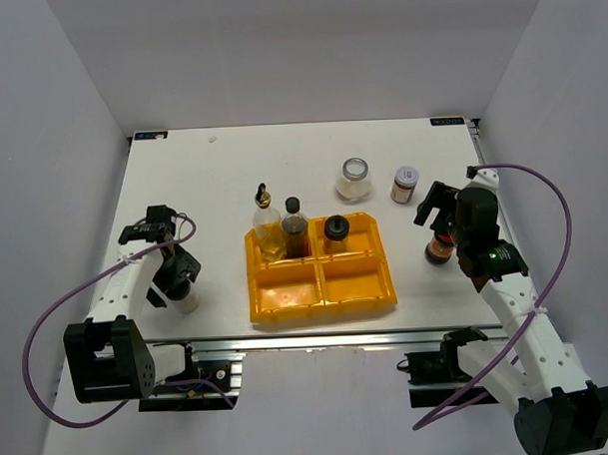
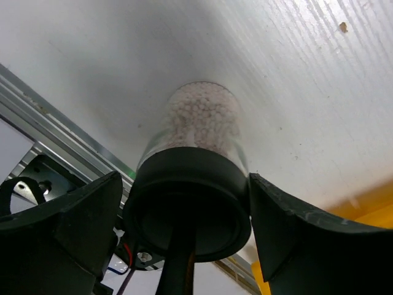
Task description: Organize the condiment bottles
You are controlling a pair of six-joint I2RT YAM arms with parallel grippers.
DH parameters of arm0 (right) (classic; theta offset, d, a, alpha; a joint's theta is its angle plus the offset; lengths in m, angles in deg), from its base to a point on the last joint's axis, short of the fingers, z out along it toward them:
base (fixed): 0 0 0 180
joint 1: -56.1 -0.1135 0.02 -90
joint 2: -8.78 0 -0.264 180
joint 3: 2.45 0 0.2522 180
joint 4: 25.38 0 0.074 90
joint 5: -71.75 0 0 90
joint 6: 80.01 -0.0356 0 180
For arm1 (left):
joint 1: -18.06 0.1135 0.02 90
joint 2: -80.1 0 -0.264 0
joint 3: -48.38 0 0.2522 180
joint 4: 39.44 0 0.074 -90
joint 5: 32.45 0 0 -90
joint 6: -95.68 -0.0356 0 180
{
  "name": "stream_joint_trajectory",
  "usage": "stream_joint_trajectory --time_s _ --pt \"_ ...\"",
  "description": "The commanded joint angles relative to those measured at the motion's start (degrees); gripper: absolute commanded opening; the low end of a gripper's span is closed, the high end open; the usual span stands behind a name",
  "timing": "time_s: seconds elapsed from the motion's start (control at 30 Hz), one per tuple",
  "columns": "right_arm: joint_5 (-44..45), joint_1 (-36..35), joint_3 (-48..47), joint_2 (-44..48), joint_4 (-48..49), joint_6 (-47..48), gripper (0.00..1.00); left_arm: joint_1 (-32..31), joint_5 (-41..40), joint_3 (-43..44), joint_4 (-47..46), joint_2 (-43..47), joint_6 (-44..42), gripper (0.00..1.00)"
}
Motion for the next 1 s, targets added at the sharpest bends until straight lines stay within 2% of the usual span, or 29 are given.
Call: stream_joint_trajectory --time_s 0.0,0.1,0.13,0.2,0.23,0.3,0.33,0.37,0.4,0.43,0.63,0.8,0.97 --pt "1.0 0.3 0.1 0.2 2.1 0.1 0.89 0.8 1.4 -0.4 -2.6 0.9 -0.5 0.89" --pt "1.3 0.3 0.2 0.5 2.1 0.2 0.89 0.8 0.4 0.0 -2.5 0.9 -0.4 0.71" --pt "1.4 0.3 0.2 0.7 2.1 0.1 0.89 0.8 0.4 0.0 -2.4 1.0 -0.5 0.60" --pt "1.6 0.3 0.2 0.8 2.0 0.2 0.89 0.8 0.7 0.0 -2.6 1.3 -0.7 0.51" --pt "1.5 0.3 0.2 0.9 1.9 0.2 0.89 0.8 0.9 0.2 -2.5 1.4 -0.8 0.42" --pt "1.5 0.4 0.2 1.1 1.9 0.2 0.89 0.8 0.9 0.5 -2.2 1.7 -1.1 0.31" --pt "1.5 0.3 0.2 1.2 2.0 0.2 0.89 0.8 0.7 0.7 -1.7 1.8 -1.1 0.24" --pt "1.6 0.3 0.2 1.3 2.0 0.2 0.89 0.9 0.5 1.7 -1.4 2.2 -1.2 0.11" --pt "1.5 0.3 0.2 1.4 2.0 0.1 0.89 0.8 0.4 2.5 -1.2 2.5 -1.5 0.04" --pt "1.5 0.3 0.3 1.7 2.1 0.1 0.89 0.8 0.6 3.5 -1.0 2.7 -1.8 0.00" --pt "0.9 0.3 0.6 2.6 2.6 0.4 0.89 0.8 0.0 16.4 -3.2 5.7 -3.4 0.00" --pt "0.2 0.4 0.6 2.9 2.8 0.8 0.89 0.7 7.6 30.1 -9.6 5.2 -3.6 0.00" --pt "0.4 0.3 0.7 3.9 3.1 0.9 0.89 -1.8 12.9 40.0 -17.1 0.2 -3.3 0.00"
